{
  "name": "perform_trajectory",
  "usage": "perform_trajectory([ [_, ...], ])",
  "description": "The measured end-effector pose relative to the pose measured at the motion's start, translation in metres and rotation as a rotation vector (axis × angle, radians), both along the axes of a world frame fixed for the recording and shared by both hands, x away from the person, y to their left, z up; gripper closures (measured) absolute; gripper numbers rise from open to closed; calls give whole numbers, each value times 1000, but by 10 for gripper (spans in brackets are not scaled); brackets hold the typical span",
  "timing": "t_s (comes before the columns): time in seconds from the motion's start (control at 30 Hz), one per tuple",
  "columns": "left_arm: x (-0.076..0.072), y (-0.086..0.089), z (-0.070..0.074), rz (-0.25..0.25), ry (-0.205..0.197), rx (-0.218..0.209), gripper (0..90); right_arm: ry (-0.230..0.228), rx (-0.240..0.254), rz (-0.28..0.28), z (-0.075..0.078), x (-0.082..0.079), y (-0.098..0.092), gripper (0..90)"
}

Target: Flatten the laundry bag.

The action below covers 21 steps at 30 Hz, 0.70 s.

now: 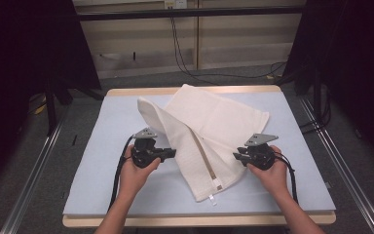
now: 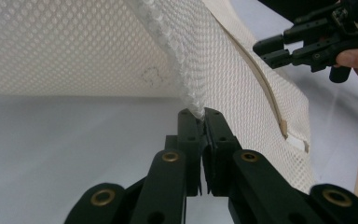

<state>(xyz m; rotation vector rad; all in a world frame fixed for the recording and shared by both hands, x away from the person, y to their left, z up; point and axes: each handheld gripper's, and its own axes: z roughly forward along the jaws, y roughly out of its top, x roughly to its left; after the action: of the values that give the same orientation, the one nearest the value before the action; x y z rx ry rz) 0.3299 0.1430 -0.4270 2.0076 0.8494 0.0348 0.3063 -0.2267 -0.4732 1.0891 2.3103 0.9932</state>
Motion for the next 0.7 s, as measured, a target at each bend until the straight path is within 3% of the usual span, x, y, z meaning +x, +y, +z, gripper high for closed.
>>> perform_trajectory([
  [0.1, -2, 5, -2, 10, 21, -3, 870, 5, -11, -21, -2, 0, 1, 537],
  [0.13, -2, 10, -3, 19, 29, 1, 872, 8, -16, -30, -4, 2, 1, 437],
  [0.17, -2, 12, -3, 23, 34, 1, 872, 15, -17, -34, -6, 3, 1, 408],
  [0.3, -5, 16, -3, 32, 38, -4, 872, 36, -21, -49, -8, 5, 0, 391],
  [0.47, -13, 18, -2, 28, 34, 6, 871, 51, 13, -43, -11, 10, -1, 448],
  [0.57, -18, 19, -2, 28, 43, 18, 870, 83, 50, -32, -11, 9, -2, 590],
  [0.67, -20, 20, -2, 28, 49, 22, 870, 65, 41, -41, -11, 9, -1, 670],
  [0.7, -22, 21, -2, 26, 52, 30, 870, 62, 45, -41, -12, 9, 0, 773],
])
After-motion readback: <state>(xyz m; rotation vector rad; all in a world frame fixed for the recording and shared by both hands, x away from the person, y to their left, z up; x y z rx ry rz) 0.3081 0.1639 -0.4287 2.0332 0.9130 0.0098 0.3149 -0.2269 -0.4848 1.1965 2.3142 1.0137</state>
